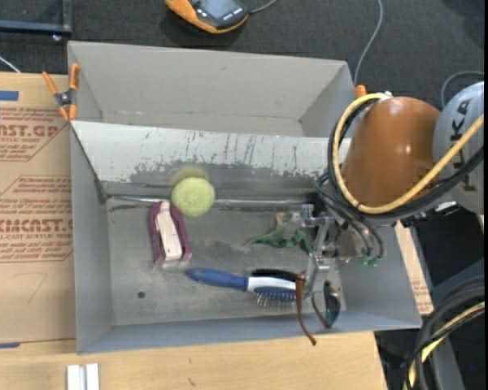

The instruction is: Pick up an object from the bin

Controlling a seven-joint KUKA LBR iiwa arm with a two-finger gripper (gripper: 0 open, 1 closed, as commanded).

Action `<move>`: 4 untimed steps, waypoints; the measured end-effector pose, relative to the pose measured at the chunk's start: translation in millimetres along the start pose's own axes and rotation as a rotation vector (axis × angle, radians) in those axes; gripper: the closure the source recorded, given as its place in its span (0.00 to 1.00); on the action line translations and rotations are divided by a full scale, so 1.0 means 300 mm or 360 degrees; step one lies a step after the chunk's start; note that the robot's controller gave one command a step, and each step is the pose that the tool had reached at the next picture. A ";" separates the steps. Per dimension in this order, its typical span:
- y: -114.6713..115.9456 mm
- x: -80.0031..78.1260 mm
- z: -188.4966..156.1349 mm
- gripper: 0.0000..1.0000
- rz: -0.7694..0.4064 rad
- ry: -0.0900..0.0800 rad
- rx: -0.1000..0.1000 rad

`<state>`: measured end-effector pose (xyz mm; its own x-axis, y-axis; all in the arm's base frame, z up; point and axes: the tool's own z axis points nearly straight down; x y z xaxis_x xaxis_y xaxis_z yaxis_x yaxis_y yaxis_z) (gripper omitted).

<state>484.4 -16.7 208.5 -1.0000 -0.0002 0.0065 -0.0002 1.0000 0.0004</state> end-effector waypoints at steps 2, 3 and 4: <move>-0.046 0.000 0.446 0.00 0.0029 -0.0013 0.0001; -0.015 0.006 0.230 0.00 0.0097 -0.0014 -0.0001; -0.044 -0.017 0.439 0.00 0.0032 -0.0043 0.0001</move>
Offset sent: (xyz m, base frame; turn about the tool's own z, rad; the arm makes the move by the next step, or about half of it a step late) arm -0.0031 -0.0145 -0.1385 0.0178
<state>488.5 -29.9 76.9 -0.9996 0.0198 -0.0207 0.0198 0.9998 0.0001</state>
